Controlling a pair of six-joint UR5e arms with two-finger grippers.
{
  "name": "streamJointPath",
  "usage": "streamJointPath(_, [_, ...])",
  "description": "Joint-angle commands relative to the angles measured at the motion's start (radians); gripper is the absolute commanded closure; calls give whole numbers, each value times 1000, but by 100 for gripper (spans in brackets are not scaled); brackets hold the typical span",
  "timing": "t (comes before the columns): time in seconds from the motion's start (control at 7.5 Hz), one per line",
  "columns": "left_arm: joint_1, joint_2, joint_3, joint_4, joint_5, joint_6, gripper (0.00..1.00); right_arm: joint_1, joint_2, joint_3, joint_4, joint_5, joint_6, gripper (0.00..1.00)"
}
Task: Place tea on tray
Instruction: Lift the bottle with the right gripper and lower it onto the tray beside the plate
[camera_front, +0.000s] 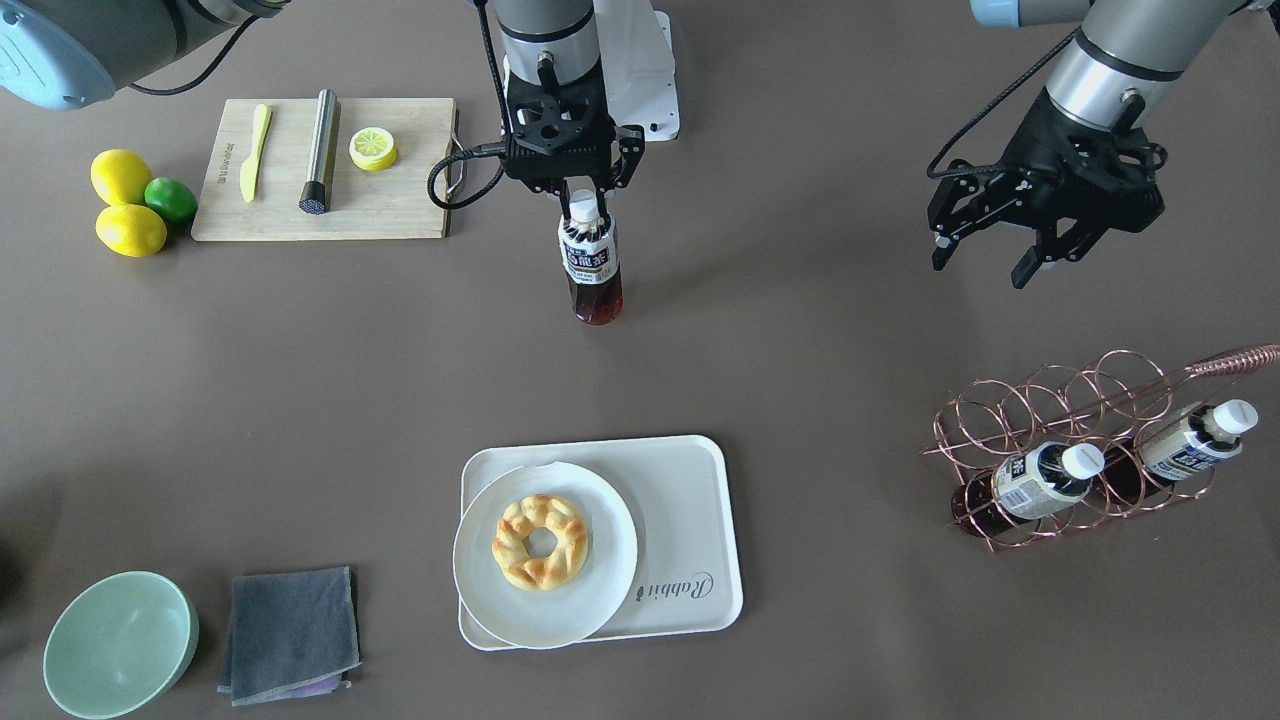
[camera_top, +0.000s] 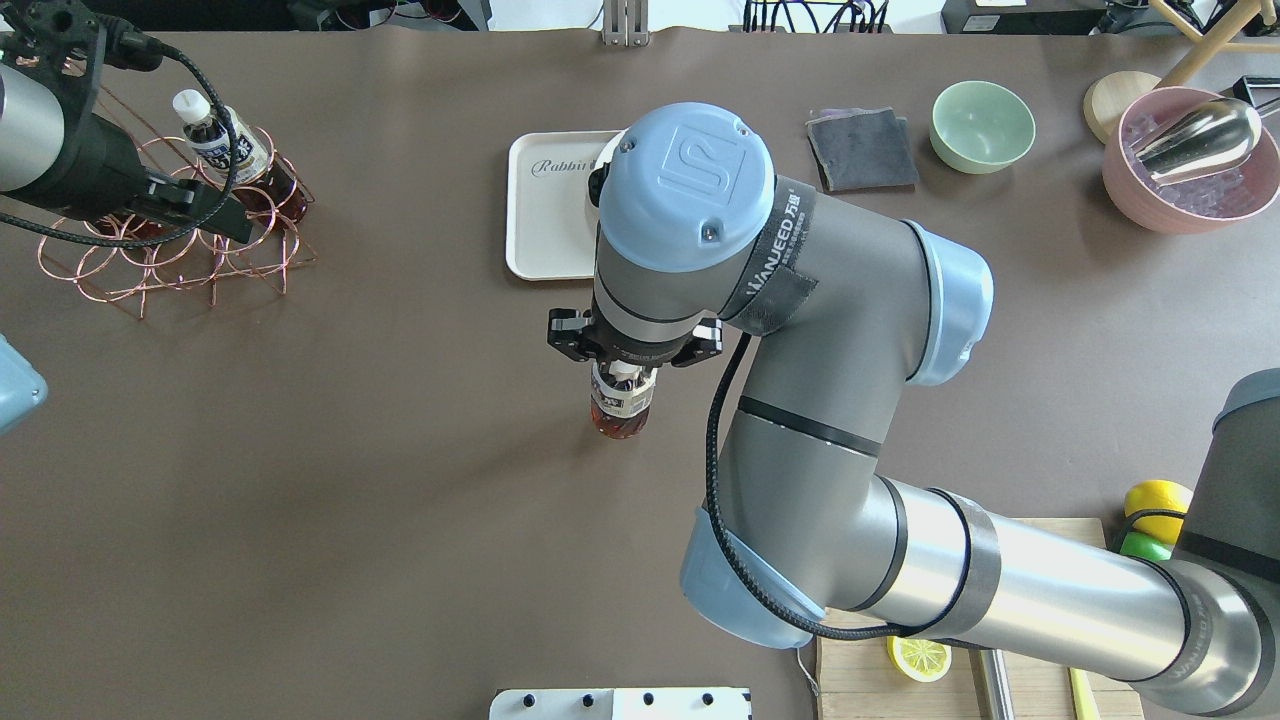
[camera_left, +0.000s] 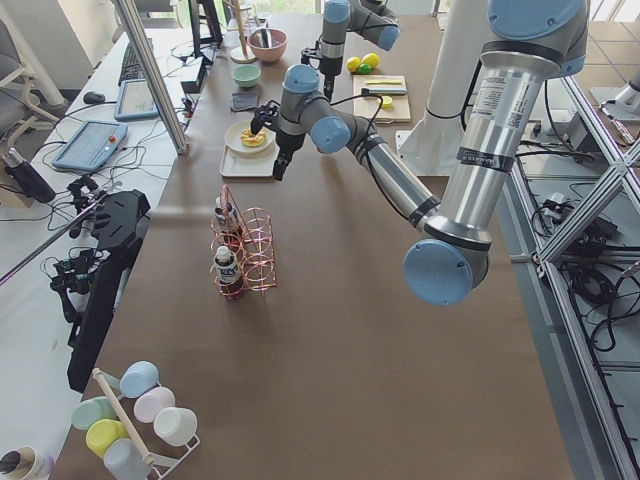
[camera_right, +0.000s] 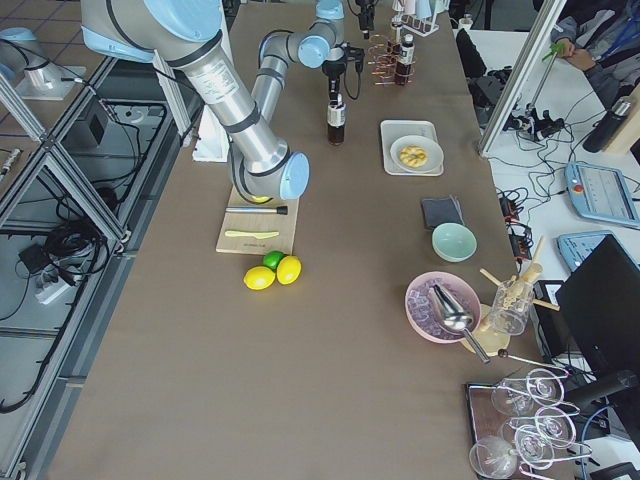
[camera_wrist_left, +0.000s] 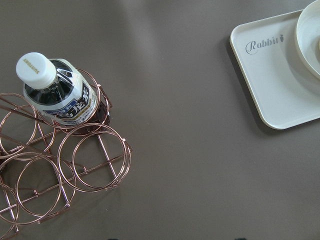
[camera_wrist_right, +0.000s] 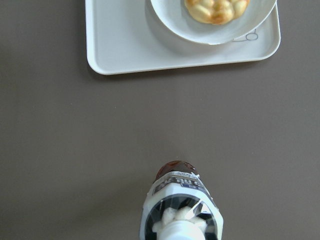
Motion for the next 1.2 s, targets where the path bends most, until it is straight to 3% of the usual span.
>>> streamJointPath(0.0, [-9,155,-115,-1,0,12,17,92,94,-86,-31,22,-79,100])
streamJointPath(0.13, [-20,250,-170,-28,0,16,17,139,193,-240,-22,49,-100,100])
streamJointPath(0.4, [-24,451,-166,-266,-2,16,14,196,313,-522,148,59,-107,100])
streamJointPath(0.67, [-47,464,-143,-301,-2,16,14,230,450,-800,260,74,-106,100])
streamJointPath(0.8, [-49,464,-144,-301,-2,16,14,230,488,-926,372,73,-90,100])
streamJointPath(1.07, [-63,464,-152,-300,-2,16,13,229,513,-1029,437,74,-97,100])
